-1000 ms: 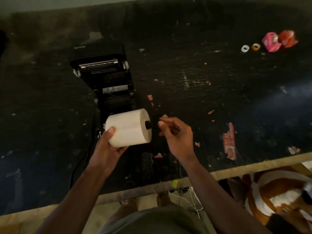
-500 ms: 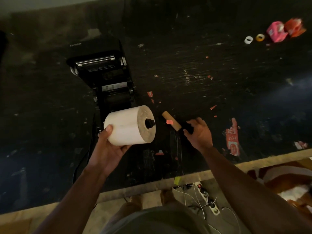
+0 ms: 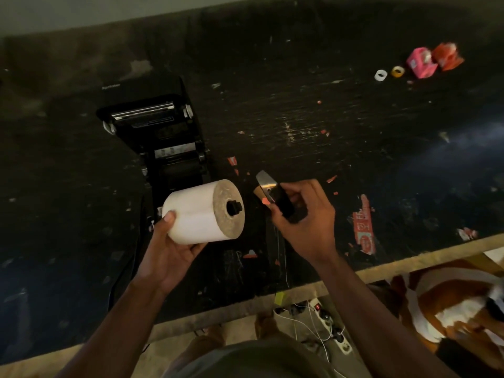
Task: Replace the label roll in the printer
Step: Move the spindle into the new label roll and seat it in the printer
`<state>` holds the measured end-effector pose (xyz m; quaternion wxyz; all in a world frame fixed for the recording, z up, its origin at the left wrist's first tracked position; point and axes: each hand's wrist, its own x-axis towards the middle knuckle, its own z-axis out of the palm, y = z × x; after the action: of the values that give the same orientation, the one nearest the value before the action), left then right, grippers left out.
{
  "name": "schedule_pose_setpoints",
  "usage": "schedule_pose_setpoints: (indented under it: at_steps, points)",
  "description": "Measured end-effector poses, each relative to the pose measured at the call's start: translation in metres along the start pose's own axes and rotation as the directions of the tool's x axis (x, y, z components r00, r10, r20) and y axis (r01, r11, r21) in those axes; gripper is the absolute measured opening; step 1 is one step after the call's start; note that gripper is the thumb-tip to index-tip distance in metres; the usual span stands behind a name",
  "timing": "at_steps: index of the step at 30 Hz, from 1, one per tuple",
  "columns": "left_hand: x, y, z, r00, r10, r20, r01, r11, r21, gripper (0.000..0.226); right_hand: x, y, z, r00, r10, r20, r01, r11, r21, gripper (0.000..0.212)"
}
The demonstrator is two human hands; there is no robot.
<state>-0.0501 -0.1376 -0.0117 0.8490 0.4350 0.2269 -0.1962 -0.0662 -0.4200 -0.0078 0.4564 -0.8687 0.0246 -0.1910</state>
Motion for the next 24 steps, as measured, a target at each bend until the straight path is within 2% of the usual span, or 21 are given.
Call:
schedule_pose_setpoints:
  at_steps: [2, 4, 7, 11, 15, 20, 24]
  points:
    - [0.001, 0.001, 0.002, 1.0, -0.009, -0.001, 0.009, 1.0, -0.007, 0.064, 0.001, -0.017, -0.001, 0.999, 0.033, 0.032, -0.037, 0.991, 0.129, 0.04]
    - [0.001, 0.002, 0.004, 1.0, -0.016, 0.003, 0.016, 1.0, -0.019, 0.066, 0.002, -0.033, 0.001, 0.99, 0.075, 0.122, -0.106, 0.956, 0.272, 0.038]
    - [0.002, 0.002, 0.004, 0.999, -0.01, 0.035, 0.011, 1.0, -0.011, 0.058, -0.002, -0.05, 0.01, 0.969, 0.089, 0.228, -0.173, 0.909, 0.38, 0.034]
    - [0.001, 0.001, 0.002, 0.999, 0.001, 0.041, 0.0, 1.0, -0.028, 0.054, -0.003, -0.057, 0.019, 0.954, 0.183, 0.238, -0.268, 0.877, 0.399, 0.031]
    - [-0.004, 0.004, 0.004, 0.998, 0.02, 0.063, -0.021, 1.0, 0.011, 0.05, -0.008, -0.058, 0.021, 0.937, 0.195, 0.289, -0.309, 0.848, 0.431, 0.031]
    - [-0.008, 0.007, 0.005, 0.999, 0.019, 0.044, -0.02, 1.0, 0.016, 0.064, -0.009, -0.061, 0.023, 0.93, 0.206, 0.305, -0.322, 0.856, 0.404, 0.033]
    - [-0.011, 0.008, 0.012, 0.999, 0.048, -0.018, -0.047, 0.996, 0.081, 0.05, -0.014, -0.059, 0.025, 0.917, 0.253, 0.308, -0.358, 0.863, 0.357, 0.032]
